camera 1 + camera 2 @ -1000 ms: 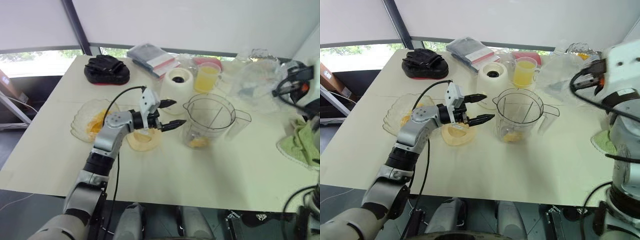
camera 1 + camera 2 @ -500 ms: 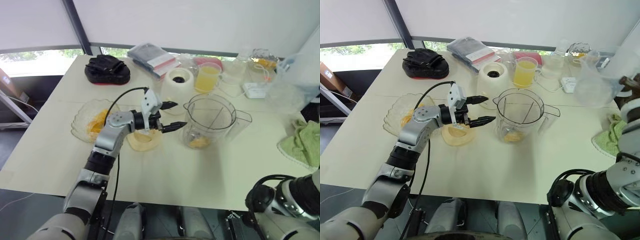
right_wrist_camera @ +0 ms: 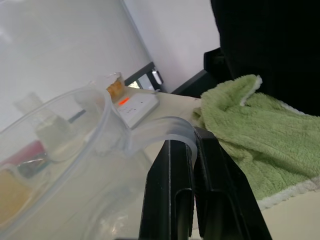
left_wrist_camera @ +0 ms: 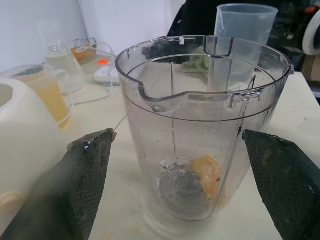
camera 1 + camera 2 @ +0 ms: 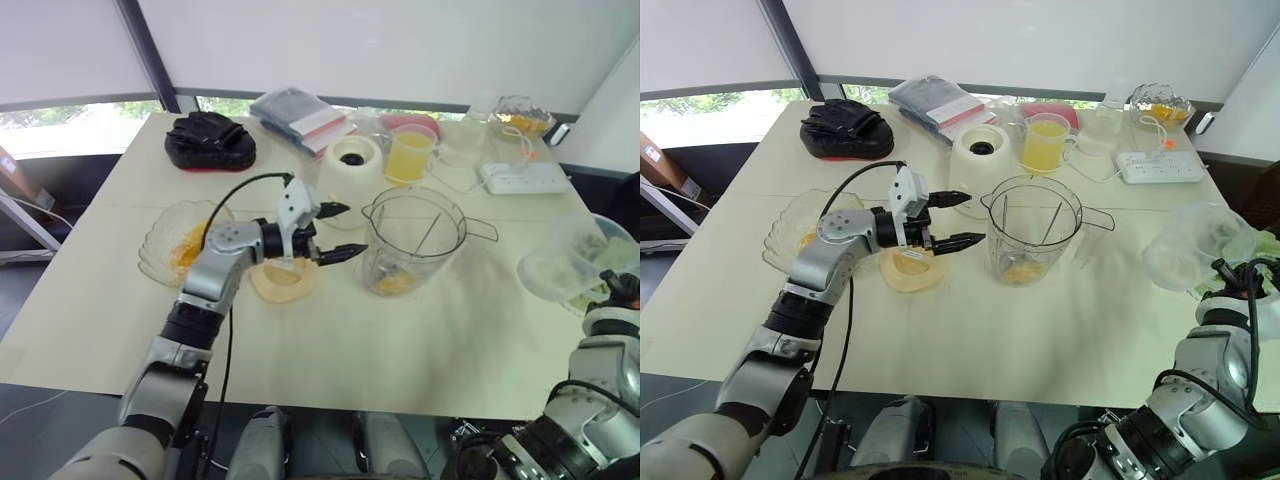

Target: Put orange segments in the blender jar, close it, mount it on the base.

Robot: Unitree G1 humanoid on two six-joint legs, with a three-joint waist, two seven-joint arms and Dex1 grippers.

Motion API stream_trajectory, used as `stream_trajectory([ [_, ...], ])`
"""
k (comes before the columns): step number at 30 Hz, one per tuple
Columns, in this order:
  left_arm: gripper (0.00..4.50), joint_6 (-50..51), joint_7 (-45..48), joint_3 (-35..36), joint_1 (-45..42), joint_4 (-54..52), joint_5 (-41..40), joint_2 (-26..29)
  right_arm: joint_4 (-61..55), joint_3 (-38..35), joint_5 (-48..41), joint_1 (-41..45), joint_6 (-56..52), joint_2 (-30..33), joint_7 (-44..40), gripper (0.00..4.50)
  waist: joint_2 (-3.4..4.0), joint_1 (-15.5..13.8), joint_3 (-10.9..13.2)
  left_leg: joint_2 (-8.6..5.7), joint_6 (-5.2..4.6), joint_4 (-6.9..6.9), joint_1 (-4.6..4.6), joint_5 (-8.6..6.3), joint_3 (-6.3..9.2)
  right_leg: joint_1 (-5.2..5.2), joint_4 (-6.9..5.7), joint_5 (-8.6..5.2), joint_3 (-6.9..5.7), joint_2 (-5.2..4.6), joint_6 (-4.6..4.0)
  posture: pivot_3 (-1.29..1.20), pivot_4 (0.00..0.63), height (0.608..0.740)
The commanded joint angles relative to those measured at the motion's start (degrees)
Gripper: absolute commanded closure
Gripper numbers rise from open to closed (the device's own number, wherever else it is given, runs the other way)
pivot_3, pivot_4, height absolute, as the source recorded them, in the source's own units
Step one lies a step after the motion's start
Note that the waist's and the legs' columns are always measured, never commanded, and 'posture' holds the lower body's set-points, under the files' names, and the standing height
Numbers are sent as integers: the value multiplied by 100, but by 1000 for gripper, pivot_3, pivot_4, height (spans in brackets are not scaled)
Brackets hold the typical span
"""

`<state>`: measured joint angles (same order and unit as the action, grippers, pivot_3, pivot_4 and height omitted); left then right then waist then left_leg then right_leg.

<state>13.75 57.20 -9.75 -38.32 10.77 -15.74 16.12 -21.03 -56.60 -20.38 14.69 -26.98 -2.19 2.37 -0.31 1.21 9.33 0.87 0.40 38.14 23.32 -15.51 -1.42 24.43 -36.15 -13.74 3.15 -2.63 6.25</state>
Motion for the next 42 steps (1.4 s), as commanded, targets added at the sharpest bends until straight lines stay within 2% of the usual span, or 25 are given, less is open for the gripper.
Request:
stream_trajectory([
  [1, 183, 23, -17, 60, 35, -283, -65, 54, 534, 192, -17, -34, 757, 284, 117, 4472, 1, 0, 0, 0, 0, 0, 0, 0, 0, 0, 1, 0, 0, 0, 0, 0, 150, 740],
  [6, 183, 50, -39, 54, 64, -337, -50, 66, 1488, 381, 80, -59, 1388, 651, 388, 4472, 3, 1, 2, -1, 0, 0, 0, 0, -4, 0, 1, -7, 0, 0, -13, 0, 150, 740],
  [11, 183, 255, 20, 103, 126, -551, -209, 126, 1926, 477, -58, -176, 1515, 898, 617, 4472, 4, 0, 2, 0, 0, -1, 1, 0, -4, 0, 1, -7, 1, 0, -12, 0, 150, 740],
  [20, 183, 1132, 654, 218, 347, -1323, -1087, 584, 2127, 586, -378, -489, 1502, 1023, 858, 4472, 5, 17, 2, 2, 0, -1, -1, 0, 0, 0, 0, -11, 3, 0, -19, 0, 150, 740],
  [28, 183, 903, 1237, -109, 507, -1443, -912, 1123, 2161, 750, -566, -639, 1504, 1094, 950, 4472, 5, 15, 2, 2, 0, -1, -1, 0, 0, -2, 3, -13, 3, 0, -22, 0, 150, 740],
  [36, 183, 742, 1267, -262, 629, -1523, -781, 1132, 2050, 991, -650, -922, 1564, 1141, 892, 4472, 4, 14, 2, 2, 0, 0, -1, 0, 0, -2, 4, -13, 6, -1, -24, 0, 150, 740],
  [40, 183, 719, 1234, -269, 613, -1471, -761, 1108, 1973, 1143, -582, -1105, 1577, 1192, 848, 3117, 4, 16, 2, 2, 0, 0, -2, 0, 0, -3, 4, -14, 6, 0, -25, 0, 150, 740],
  [42, 183, 702, 1242, -269, 607, -1439, -738, 1102, 1930, 1191, -599, -1162, 1574, 1186, 867, 3117, 4, 21, 2, 3, 0, 0, -2, 0, 0, -3, 4, -14, 7, 0, -24, 0, 150, 740],
])
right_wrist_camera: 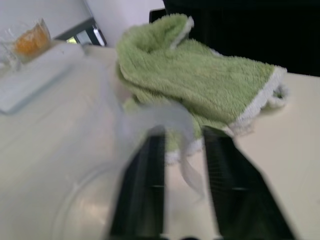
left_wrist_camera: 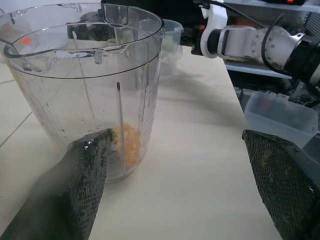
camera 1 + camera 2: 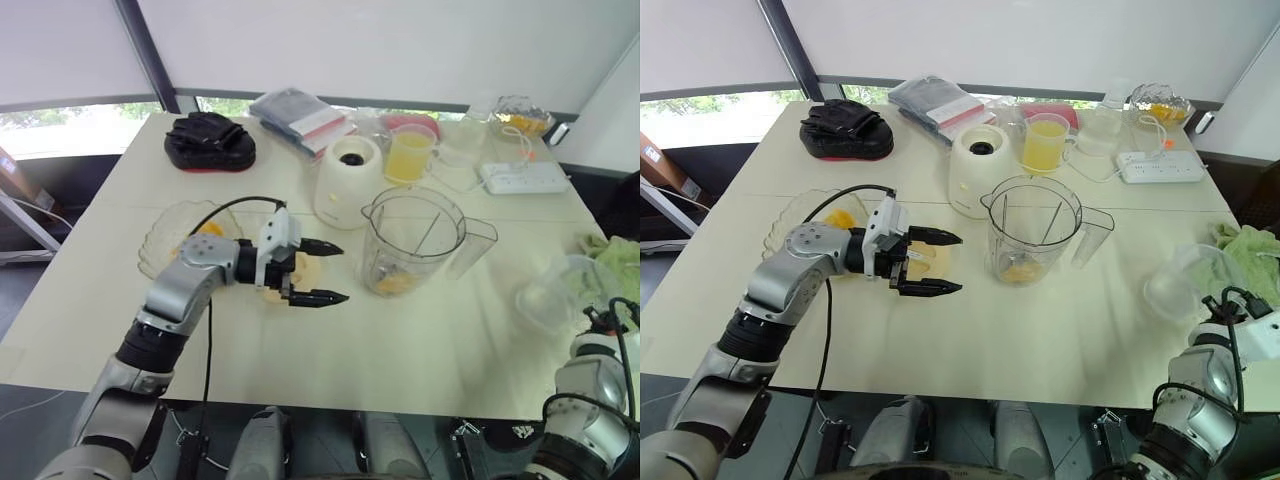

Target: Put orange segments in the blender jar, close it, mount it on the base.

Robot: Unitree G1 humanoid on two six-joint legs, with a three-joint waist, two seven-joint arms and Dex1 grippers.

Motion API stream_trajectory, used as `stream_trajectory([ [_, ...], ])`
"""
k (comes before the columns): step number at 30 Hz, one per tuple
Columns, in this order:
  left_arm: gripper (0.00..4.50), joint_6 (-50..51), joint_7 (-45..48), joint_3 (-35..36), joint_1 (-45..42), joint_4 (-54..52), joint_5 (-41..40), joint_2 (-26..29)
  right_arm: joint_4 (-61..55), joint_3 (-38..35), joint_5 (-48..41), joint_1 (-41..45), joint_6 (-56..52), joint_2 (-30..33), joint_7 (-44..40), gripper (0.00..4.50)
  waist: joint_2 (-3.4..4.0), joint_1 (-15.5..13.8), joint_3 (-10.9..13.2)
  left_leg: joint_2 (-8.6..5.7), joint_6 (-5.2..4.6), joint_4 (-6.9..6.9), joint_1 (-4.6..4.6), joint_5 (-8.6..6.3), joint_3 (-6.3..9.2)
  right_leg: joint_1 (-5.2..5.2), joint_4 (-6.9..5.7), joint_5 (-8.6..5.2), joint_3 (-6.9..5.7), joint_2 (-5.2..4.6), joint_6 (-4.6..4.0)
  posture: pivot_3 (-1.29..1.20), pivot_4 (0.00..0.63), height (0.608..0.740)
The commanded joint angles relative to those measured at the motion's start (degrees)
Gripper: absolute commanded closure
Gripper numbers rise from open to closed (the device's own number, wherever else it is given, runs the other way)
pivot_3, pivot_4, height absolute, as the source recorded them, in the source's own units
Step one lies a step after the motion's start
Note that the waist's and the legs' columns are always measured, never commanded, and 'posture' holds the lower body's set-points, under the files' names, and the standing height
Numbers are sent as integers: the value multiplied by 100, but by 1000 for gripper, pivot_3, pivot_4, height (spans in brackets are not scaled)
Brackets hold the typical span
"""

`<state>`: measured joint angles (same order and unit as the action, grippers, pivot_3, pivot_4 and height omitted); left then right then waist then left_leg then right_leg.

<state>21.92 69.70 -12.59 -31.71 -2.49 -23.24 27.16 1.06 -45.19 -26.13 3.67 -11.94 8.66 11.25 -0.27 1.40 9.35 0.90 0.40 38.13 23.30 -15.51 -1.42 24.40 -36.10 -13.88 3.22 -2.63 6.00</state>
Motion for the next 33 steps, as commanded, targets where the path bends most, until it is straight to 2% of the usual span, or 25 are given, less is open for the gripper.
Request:
stream_trajectory([
  [1, 183, -124, -4, 16, -57, -98, 23, -6, -290, 63, -40, -75, 72, 96, -6, 3117, 0, 7, 0, 0, 0, 0, 0, 0, 0, 0, 0, 0, 0, 0, 0, 0, 150, 740],
  [14, 183, -96, -94, 20, -11, -129, 77, -67, -1091, 261, -229, -641, -240, -25, 136, 3117, 0, 13, 0, 1, 0, 0, 0, 0, 1, 0, 0, 0, 2, 0, 0, 0, 150, 740],
  [22, 183, -110, -63, -9, -74, -10, 95, -99, -2253, 480, -555, -1290, -875, -266, 379, 3117, 0, -11, 0, 4, 0, 0, 0, 0, 1, 0, 0, -1, 2, 0, -1, 0, 150, 740],
  [26, 183, -184, 28, -34, -236, 233, 166, -125, -3383, 766, -981, -1995, -1455, -378, 288, 3117, 1, -30, 0, 5, 0, 0, 0, 0, 2, 0, 1, -2, 1, 0, -3, 0, 150, 740],
  [29, 183, -249, 106, -52, -386, 429, 238, -132, -4285, 765, -1508, -2746, -1984, -130, 98, 3117, -1, -53, 0, 5, 0, 0, 3, 0, 3, 1, 4, -3, 1, -4, -3, 0, 150, 740],
  [33, 183, -260, 251, -72, -543, 630, 328, -66, -5355, 591, -2503, -3739, -2429, 711, -658, 3117, -4, -49, 1, 7, -1, 1, 5, 0, -2, 0, 9, -6, 4, -13, 0, 0, 150, 740],
])
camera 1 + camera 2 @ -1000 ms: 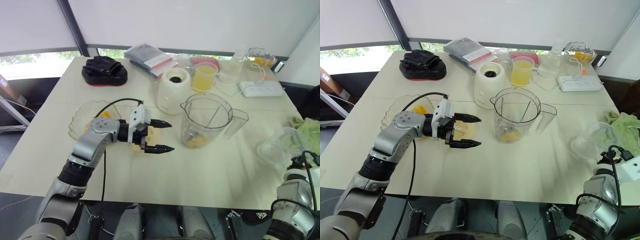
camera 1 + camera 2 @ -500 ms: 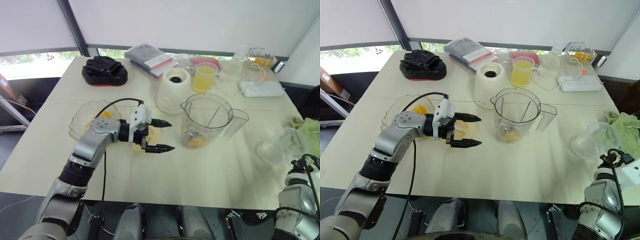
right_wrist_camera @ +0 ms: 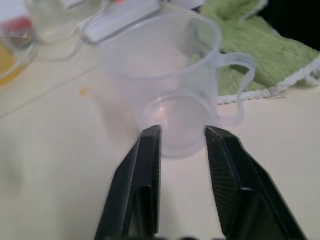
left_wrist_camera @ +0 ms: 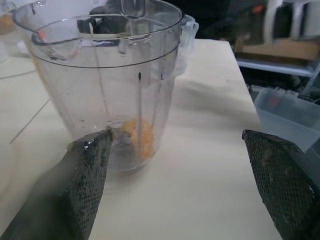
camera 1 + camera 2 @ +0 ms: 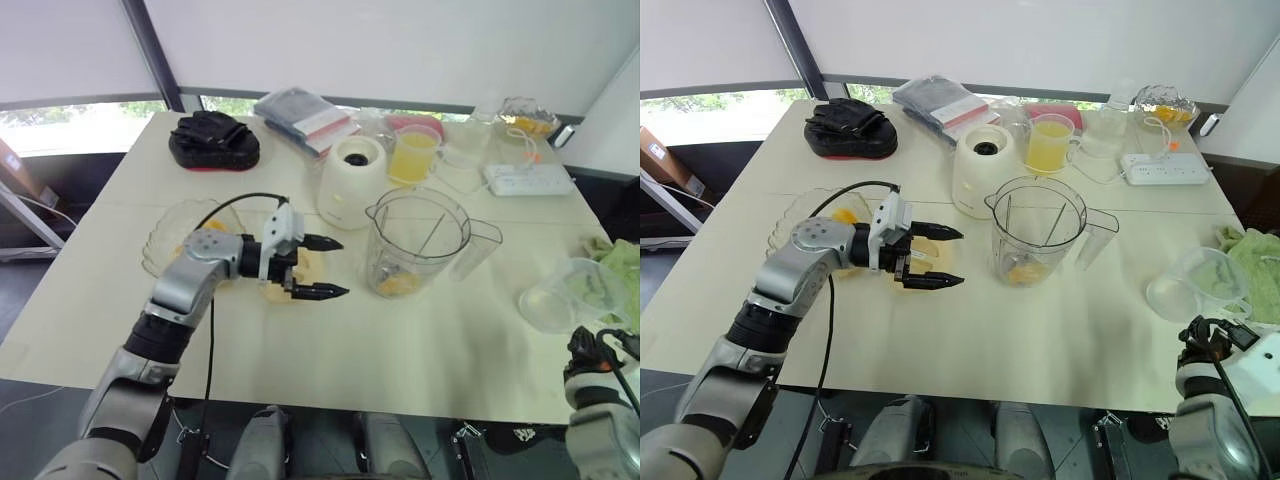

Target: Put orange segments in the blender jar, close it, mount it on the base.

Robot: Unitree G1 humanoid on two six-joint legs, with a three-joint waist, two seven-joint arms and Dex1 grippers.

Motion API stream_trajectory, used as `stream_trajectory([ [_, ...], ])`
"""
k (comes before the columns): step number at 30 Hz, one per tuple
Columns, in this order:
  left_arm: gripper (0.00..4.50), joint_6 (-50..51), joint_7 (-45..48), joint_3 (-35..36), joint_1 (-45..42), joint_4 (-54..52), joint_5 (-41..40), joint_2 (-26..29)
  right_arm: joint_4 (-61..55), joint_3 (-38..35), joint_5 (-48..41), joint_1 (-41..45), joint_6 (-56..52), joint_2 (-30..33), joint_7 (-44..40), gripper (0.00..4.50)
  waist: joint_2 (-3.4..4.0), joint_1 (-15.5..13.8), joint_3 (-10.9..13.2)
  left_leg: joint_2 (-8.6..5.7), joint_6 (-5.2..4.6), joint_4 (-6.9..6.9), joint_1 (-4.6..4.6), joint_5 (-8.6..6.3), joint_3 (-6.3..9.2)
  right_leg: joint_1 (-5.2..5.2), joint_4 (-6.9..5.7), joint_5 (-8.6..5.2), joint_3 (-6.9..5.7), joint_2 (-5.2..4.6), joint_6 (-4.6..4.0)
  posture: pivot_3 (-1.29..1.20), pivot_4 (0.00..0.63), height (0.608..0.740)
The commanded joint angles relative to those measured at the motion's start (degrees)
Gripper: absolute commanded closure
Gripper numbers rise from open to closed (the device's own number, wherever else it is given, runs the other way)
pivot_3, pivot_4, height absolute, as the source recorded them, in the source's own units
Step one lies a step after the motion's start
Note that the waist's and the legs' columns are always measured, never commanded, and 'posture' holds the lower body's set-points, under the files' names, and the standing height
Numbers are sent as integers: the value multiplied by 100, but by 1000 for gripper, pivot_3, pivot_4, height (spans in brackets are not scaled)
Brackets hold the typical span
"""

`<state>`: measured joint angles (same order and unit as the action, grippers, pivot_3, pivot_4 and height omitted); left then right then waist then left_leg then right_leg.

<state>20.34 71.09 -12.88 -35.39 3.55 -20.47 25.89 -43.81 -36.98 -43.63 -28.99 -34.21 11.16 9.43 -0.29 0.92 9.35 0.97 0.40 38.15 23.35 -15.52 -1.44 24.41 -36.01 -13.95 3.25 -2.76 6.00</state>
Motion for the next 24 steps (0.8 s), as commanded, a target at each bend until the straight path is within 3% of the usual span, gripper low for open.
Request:
stream_trajectory([
  [1, 183, -96, 140, -37, -237, 97, 81, 78, -1080, -310, -1064, -680, -248, 700, -661, 3117, -2, -3, 1, 0, 0, 0, 1, 0, 0, 0, 1, 0, 0, 0, 0, 0, 150, 740],
  [6, 183, -253, 358, 12, -647, 643, 280, 218, -1616, -553, -1857, -1302, -202, 2008, -1471, 3117, -30, 5, 14, -1, 0, 2, 0, 0, 2, 0, 0, -1, -3, 9, -3, 0, 150, 740],
  [9, 183, -565, 673, -43, -1018, 1195, 509, 408, -1619, -436, -2431, -1041, -189, 2935, -1610, 3117, -51, 13, 24, -1, 0, 6, -2, 0, 2, -1, 1, 1, -4, 11, -6, 0, 150, 740],
  [13, 183, -924, 1097, -103, -1515, 2028, 765, 596, -1601, 107, -2807, -213, -271, 3598, -1217, 3117, -78, -17, 39, -2, 0, 7, 2, 0, 4, -1, 3, 1, -7, 11, -8, 0, 150, 740],
  [17, 183, -1573, 1694, -372, -2012, 3100, 1228, 745, -1498, 862, -2706, 519, -409, 3956, -1239, 3117, -81, -35, 41, -4, -1, 4, 13, -1, 5, 3, 15, 0, -11, 11, -7, 0, 150, 740],
  [24, 183, -3055, 2013, -751, -2839, 5168, 2128, 381, -1266, 1587, -2154, 1341, -511, 3953, -1096, 3117, -88, -63, 41, -9, -5, 7, 38, -3, 2, 0, 50, 2, -21, 6, -4, 0, 150, 740],
])
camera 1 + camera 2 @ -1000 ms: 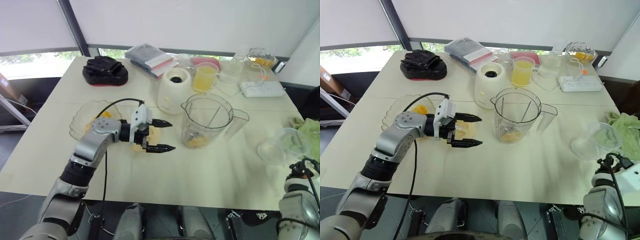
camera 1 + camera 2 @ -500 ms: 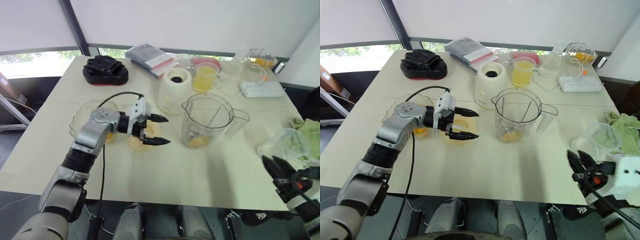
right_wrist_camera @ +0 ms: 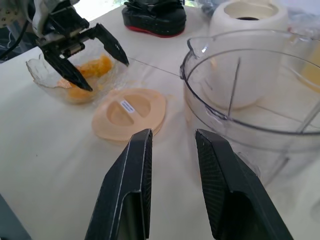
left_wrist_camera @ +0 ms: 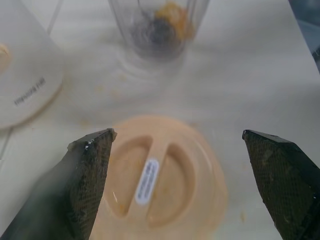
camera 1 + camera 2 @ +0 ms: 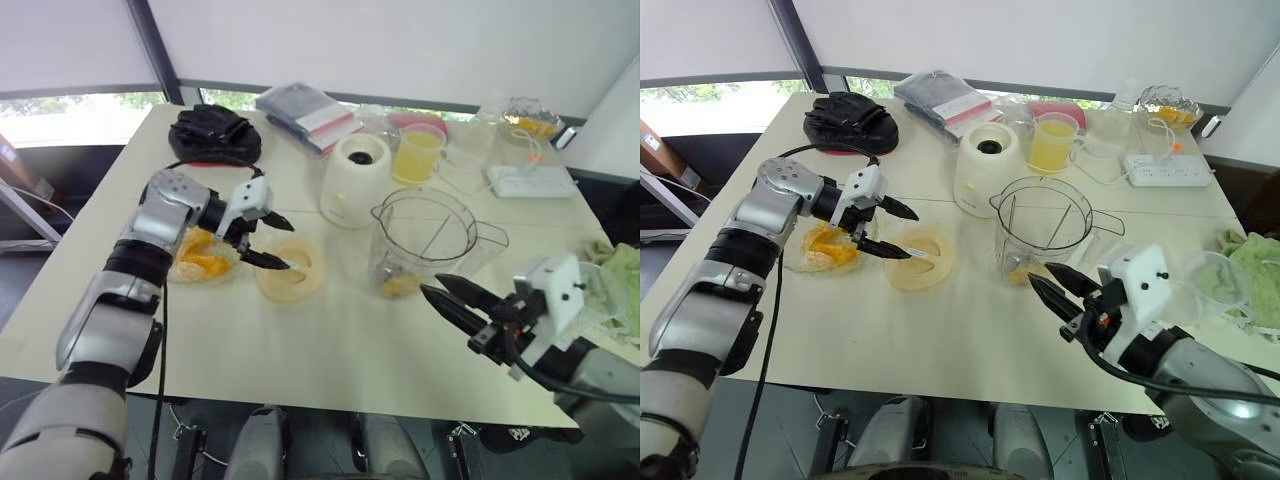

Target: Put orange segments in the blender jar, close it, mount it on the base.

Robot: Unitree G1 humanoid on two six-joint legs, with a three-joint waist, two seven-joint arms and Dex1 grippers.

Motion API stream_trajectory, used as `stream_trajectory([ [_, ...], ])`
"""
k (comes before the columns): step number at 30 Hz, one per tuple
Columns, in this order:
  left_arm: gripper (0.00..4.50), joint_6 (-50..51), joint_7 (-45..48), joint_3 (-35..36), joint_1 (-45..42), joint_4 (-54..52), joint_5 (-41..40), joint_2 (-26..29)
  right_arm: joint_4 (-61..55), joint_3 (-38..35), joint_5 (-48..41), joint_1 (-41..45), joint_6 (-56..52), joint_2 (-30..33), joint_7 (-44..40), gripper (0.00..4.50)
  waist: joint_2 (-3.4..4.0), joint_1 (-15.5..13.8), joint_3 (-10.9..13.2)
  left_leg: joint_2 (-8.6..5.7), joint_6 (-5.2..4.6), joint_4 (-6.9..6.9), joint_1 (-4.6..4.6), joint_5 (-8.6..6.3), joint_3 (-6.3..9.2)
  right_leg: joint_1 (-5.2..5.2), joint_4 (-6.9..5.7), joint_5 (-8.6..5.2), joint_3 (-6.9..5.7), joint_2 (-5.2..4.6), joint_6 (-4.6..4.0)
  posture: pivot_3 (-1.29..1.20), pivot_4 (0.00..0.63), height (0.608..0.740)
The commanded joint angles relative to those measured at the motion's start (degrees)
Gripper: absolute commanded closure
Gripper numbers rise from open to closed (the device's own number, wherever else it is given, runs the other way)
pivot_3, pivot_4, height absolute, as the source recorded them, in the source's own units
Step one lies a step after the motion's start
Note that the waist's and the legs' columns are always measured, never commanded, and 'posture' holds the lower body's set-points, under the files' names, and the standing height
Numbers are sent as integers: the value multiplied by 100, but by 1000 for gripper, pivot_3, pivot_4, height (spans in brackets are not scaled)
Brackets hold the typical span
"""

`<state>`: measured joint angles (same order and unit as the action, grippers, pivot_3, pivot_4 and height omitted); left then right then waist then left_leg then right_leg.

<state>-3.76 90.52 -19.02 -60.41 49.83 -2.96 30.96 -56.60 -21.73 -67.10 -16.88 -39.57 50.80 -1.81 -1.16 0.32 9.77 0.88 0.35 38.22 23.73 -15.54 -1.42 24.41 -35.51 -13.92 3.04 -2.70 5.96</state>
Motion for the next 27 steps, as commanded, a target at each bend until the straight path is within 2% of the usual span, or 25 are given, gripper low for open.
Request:
stream_trajectory([
  [1, 183, -846, 67, -176, -430, 768, 492, -190, 22, 95, 233, 177, 20, -33, 54, 3117, -2, -6, -1, -1, 0, 1, 4, 0, -1, 0, 3, 0, 0, 0, 1, 0, 150, 740],
  [7, 183, -1727, -285, -371, -792, 1738, 1183, -473, -145, 213, 504, 132, 17, -203, 288, 3117, -5, 6, 1, 0, -6, 1, 14, -3, 2, 4, 7, 3, -7, 2, 5, 0, 150, 740],
  [11, 183, -1897, -459, -332, -912, 2065, 1417, -612, -318, 297, 647, -31, 62, -367, 503, 3117, -5, 12, 0, 1, -6, 1, 12, -4, 4, 4, -1, 11, -9, 5, 19, 0, 150, 740],
  [12, 728, -1905, -494, -299, -948, 2112, 1436, -638, -334, 339, 667, -73, 103, -376, 542, 3059, -5, 14, 0, 2, -6, 2, 12, -4, 5, 4, -2, 11, -9, 5, 19, 0, 150, 740],
  [13, 1005, -1912, -542, -274, -977, 2145, 1463, -655, -339, 390, 680, -104, 153, -375, 580, 3059, -5, 18, 0, 2, -6, 4, 12, -4, 4, 4, -3, 11, -9, 4, 19, 0, 150, 740],
  [27, 1005, -1790, -857, -177, -962, 2376, 1756, -784, -340, 1058, 704, -190, 762, -6, 1013, 3059, -9, 27, -1, 1, -6, 16, -3, -3, 4, 4, -44, 11, -8, 5, 20, 0, 150, 740],
])
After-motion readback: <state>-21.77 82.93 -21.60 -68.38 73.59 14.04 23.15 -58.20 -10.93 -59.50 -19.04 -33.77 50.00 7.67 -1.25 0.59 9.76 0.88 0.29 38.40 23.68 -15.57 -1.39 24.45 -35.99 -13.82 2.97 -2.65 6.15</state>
